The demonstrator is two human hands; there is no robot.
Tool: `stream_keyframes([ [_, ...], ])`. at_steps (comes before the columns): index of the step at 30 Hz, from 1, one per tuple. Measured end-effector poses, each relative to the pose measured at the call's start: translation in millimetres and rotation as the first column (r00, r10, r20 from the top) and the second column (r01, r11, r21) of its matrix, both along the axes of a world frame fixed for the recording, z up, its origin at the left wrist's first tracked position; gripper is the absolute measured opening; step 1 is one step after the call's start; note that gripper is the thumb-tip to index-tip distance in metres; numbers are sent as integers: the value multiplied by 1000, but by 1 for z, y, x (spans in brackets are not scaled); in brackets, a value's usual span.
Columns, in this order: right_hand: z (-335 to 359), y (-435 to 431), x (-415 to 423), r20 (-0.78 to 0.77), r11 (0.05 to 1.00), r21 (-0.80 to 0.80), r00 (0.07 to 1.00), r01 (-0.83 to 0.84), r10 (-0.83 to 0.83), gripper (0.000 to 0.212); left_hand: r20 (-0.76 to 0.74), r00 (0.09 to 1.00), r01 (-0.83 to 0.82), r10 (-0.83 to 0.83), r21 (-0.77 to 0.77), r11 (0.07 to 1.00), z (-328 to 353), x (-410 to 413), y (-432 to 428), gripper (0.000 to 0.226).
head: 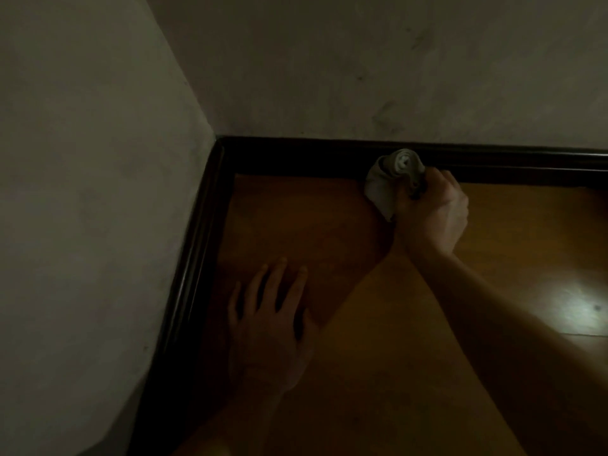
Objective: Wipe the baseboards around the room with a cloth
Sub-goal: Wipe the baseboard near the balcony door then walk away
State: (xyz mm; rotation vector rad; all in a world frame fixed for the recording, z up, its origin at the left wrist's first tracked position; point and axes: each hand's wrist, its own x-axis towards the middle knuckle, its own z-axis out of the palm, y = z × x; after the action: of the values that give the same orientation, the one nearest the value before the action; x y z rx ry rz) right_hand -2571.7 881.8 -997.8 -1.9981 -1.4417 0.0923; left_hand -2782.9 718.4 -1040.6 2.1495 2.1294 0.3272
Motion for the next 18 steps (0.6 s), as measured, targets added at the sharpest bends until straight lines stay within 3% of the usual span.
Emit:
stream_keyframes([
  [4, 2, 3, -8, 22, 996, -12, 995, -94, 94, 25, 7, 1000, -1, 1, 19, 1000, 1, 1, 0, 61],
  [9, 1, 1, 1, -28, 1000, 2, 1000, -8, 8, 22, -5, 1000, 3, -3, 10, 1000, 2, 2, 1, 63],
  [14, 6, 4, -12, 2, 985, -36, 986, -167, 167, 32, -7, 1000, 3, -3, -8, 1000, 8, 3, 1, 62],
  [16, 6, 4, -6, -11, 992, -32, 992, -126, 125, 33, 0, 1000, -4, 4, -16, 1000, 9, 3, 2, 63],
  [18, 6, 2, -2, -43, 997, -17, 996, -80, 80, 48, 2, 1000, -5, 5, -18, 1000, 10, 3, 2, 64],
])
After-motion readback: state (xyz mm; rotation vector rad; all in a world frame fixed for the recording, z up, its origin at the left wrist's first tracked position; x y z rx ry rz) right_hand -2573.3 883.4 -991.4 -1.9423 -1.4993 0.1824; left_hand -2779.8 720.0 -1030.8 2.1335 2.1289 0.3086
